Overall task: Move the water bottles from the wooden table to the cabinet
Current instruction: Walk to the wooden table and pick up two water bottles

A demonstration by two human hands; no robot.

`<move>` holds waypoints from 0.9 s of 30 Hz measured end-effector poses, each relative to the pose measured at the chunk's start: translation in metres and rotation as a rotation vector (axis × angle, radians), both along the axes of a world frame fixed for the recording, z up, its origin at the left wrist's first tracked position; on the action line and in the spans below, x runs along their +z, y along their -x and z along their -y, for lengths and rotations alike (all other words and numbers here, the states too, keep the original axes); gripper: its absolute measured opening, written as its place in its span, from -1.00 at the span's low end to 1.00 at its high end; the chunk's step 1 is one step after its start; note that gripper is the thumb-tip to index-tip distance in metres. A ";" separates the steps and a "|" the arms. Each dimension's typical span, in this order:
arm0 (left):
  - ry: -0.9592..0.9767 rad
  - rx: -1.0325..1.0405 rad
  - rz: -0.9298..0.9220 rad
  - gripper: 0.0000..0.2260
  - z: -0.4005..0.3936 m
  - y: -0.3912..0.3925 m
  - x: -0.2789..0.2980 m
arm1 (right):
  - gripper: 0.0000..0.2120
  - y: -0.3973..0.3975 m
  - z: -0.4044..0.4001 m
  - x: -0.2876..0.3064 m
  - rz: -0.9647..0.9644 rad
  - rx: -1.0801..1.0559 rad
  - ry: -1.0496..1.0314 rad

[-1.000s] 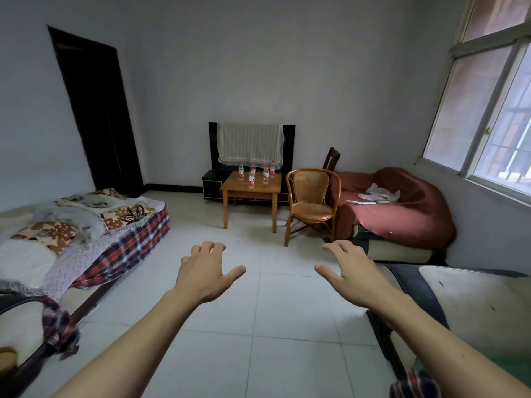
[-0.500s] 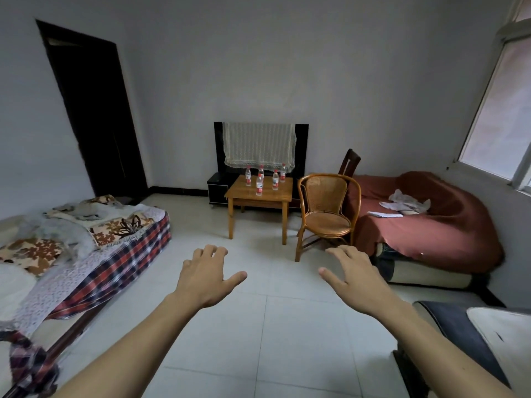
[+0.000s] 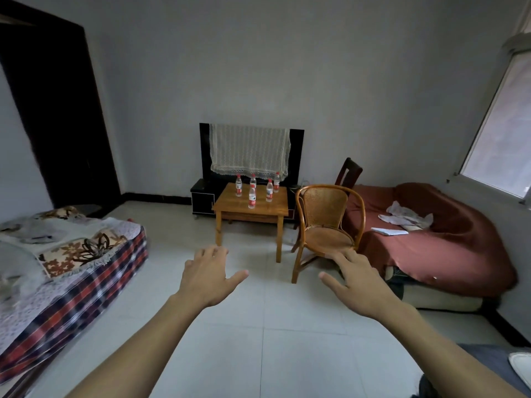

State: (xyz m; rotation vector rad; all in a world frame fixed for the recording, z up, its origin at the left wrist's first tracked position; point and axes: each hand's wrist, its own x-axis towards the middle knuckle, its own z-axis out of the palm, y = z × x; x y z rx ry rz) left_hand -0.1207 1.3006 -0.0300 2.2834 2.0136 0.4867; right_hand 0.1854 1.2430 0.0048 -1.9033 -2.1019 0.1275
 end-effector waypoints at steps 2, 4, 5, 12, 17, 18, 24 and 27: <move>0.001 -0.010 0.003 -0.36 -0.036 0.008 -0.001 | -0.48 0.009 -0.032 -0.002 -0.005 -0.012 0.000; 0.027 -0.016 0.014 -0.36 -0.068 0.013 -0.007 | -0.46 0.016 -0.060 -0.007 0.003 -0.027 0.022; 0.039 -0.020 0.016 -0.36 -0.083 0.015 -0.010 | -0.46 0.018 -0.074 -0.011 0.007 -0.032 0.035; 0.065 -0.018 0.003 -0.36 -0.209 0.012 -0.025 | -0.45 0.011 -0.205 -0.025 -0.015 -0.048 0.023; 0.072 -0.017 -0.040 -0.35 -0.311 -0.010 -0.024 | -0.44 -0.007 -0.314 -0.038 -0.065 -0.050 0.043; 0.072 -0.012 -0.041 -0.35 -0.332 -0.014 -0.021 | -0.42 -0.011 -0.337 -0.038 -0.083 -0.052 0.060; 0.047 0.013 -0.029 -0.37 -0.442 -0.030 -0.010 | -0.50 -0.028 -0.459 -0.028 -0.075 -0.043 0.066; 0.090 0.021 -0.029 -0.34 -0.493 -0.031 -0.019 | -0.47 -0.030 -0.508 -0.029 -0.061 -0.022 0.073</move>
